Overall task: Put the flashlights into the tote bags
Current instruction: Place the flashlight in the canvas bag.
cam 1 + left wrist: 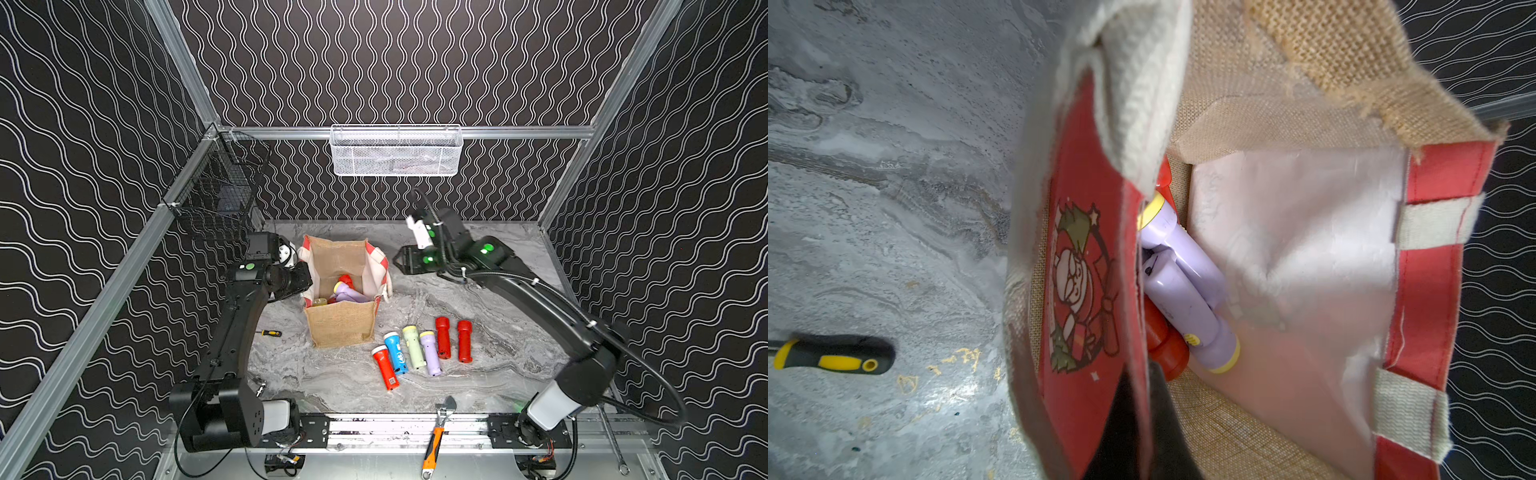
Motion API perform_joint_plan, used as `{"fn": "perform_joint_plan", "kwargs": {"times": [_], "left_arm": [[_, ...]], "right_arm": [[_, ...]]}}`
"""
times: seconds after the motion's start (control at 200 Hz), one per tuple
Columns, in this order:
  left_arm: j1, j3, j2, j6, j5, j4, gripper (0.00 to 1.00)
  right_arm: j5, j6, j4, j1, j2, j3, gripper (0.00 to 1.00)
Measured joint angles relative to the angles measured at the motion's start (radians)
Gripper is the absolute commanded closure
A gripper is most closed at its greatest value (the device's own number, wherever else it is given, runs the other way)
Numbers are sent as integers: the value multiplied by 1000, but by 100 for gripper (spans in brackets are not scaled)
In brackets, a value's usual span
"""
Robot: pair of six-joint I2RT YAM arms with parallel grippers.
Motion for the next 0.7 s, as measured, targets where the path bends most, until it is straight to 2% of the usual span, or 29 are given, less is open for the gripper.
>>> {"fn": "perform_joint_plan", "kwargs": {"times": [0.195, 0.495, 0.701], "left_arm": [[0, 1, 3, 0, 0, 0, 97], [1, 11, 16, 0, -1, -3, 97], [1, 13, 16, 0, -2, -5, 97]], "right_arm": [[45, 61, -36, -111, -178, -251, 41], [122, 145, -161, -132, -280, -525, 39], [125, 196, -182, -137, -309, -658, 37]]}}
